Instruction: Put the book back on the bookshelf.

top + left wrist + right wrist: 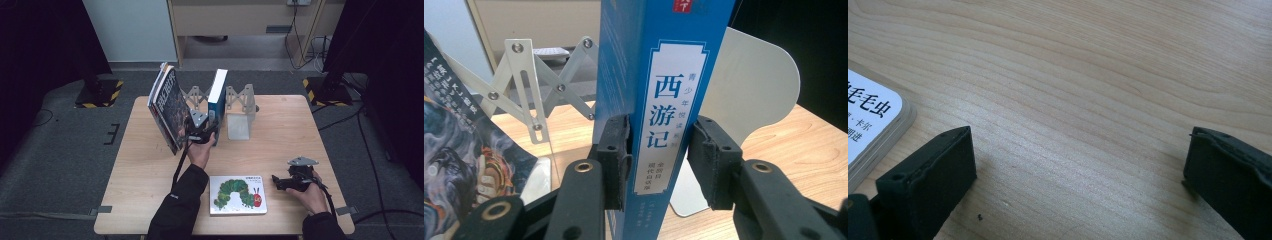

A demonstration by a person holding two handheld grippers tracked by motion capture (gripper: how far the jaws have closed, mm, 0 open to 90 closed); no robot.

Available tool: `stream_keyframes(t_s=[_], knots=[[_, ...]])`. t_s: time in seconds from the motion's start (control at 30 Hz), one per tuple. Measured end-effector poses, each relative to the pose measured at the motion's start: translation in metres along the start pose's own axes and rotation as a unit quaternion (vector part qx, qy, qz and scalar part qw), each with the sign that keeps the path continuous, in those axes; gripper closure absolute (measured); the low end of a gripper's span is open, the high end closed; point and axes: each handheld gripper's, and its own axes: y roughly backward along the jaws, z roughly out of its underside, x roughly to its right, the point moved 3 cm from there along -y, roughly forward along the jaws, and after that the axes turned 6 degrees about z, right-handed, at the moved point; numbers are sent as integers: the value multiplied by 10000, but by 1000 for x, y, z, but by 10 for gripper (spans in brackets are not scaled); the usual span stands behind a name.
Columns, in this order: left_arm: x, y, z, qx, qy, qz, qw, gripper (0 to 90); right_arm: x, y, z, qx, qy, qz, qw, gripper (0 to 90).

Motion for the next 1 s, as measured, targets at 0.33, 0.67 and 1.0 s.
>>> stream_keyframes(t_s=[0.33,0.67,1.0], knots=[[12,-10,-3,-20,108,64,9999,599,0,0,0,-1,-3,-1,10000,4],[18,-15,-5,-18,145,92,9999,594,0,0,0,-4,14,-13,10000,3],[15,-9,-3,47,-94,273,9996,563,0,0,0,-5,7,-13,10000,4]])
